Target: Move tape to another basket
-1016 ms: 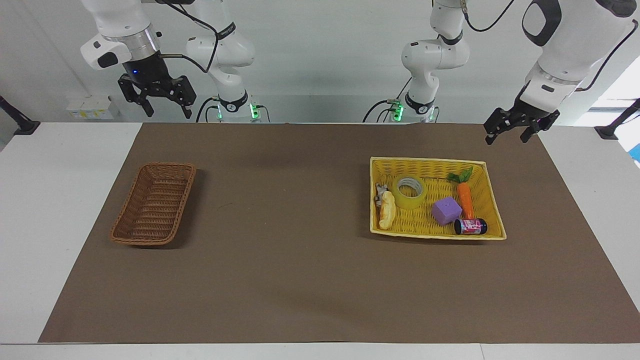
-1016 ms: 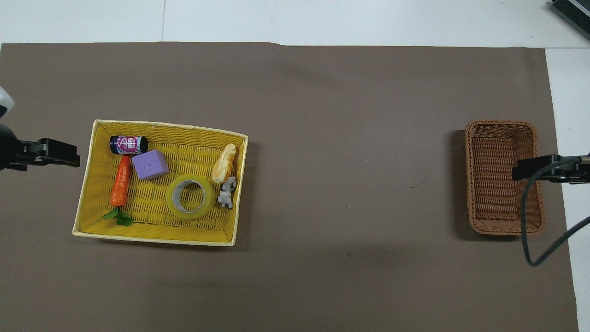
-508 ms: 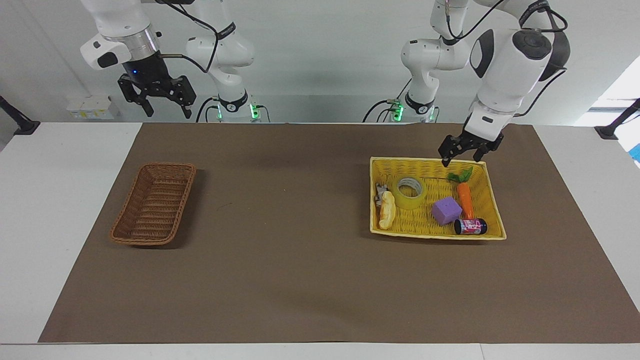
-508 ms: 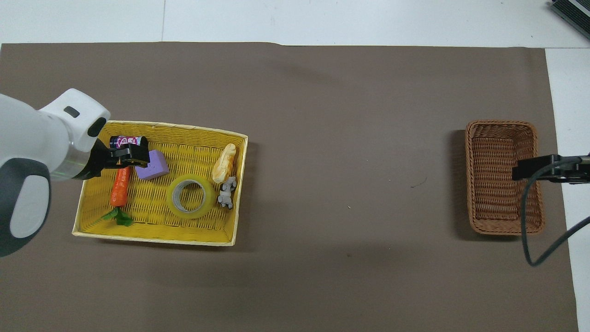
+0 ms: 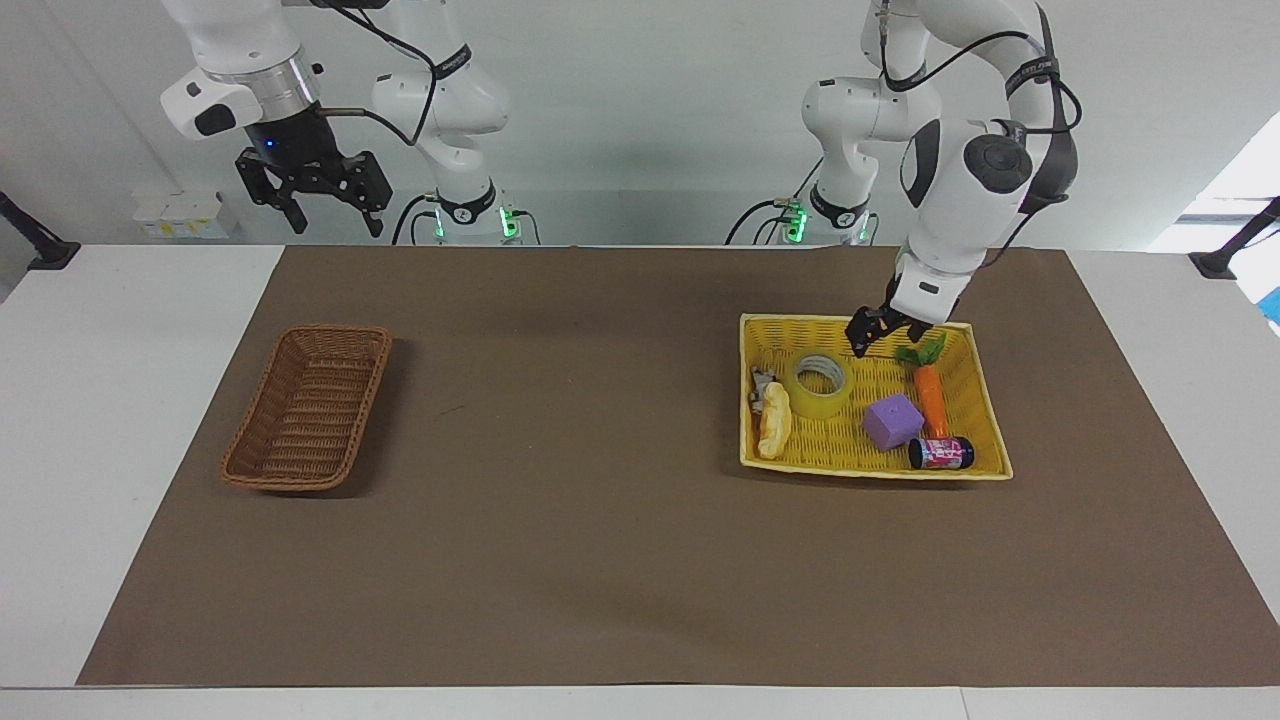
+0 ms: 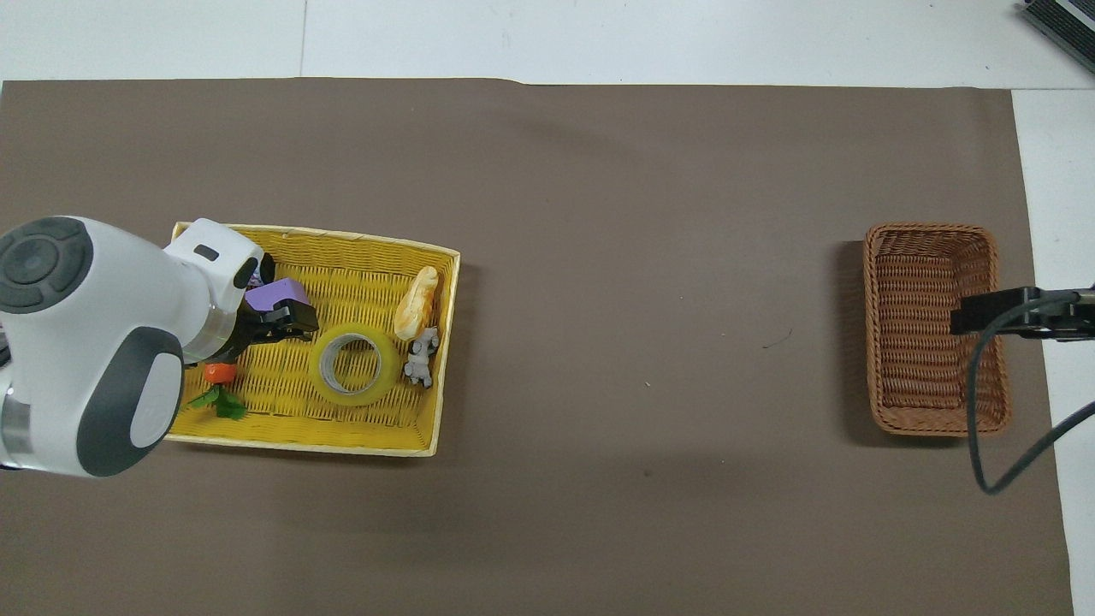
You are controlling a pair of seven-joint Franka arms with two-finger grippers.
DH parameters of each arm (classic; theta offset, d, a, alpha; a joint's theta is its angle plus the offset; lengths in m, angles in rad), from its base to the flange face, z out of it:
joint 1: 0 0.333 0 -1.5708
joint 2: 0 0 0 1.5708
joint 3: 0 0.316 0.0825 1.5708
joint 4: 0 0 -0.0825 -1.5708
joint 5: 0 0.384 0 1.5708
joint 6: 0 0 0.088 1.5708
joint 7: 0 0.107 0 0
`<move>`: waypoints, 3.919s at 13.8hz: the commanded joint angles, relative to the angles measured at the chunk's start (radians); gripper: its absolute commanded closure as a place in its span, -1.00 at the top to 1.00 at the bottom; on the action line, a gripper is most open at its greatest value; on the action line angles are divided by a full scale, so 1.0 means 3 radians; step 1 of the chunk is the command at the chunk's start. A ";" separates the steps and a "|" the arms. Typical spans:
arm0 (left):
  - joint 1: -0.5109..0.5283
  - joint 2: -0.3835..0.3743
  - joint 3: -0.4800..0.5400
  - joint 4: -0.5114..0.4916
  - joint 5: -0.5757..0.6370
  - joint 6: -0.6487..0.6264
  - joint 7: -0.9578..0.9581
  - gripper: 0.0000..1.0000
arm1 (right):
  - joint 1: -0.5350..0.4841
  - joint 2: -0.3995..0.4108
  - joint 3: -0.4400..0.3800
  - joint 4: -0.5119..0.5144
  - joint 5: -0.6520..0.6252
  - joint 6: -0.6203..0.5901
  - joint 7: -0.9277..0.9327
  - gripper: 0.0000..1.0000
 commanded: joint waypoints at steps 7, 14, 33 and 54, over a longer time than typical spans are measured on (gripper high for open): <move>-0.0235 0.0246 0.0047 -0.0531 -0.0020 0.0826 -0.0262 -0.16 | -0.0047 -0.0073 0.0020 -0.0071 -0.0018 -0.0016 -0.0102 1.00; -0.0240 0.0486 0.0047 0.0035 -0.0107 0.0331 -0.0436 -1.00 | -0.0047 -0.0073 0.0020 -0.0071 -0.0018 -0.0016 -0.0102 1.00; -0.0244 0.0435 -0.0034 0.1012 -0.0582 -0.0498 0.0075 -1.00 | 0.0576 0.0060 0.0118 -0.0138 0.1137 0.0566 0.0785 1.00; -0.0383 0.0430 -0.1216 0.1774 -0.1181 0.0109 -0.0405 -1.00 | 0.0725 0.0076 0.0102 -0.0823 0.2283 0.1308 0.0041 1.00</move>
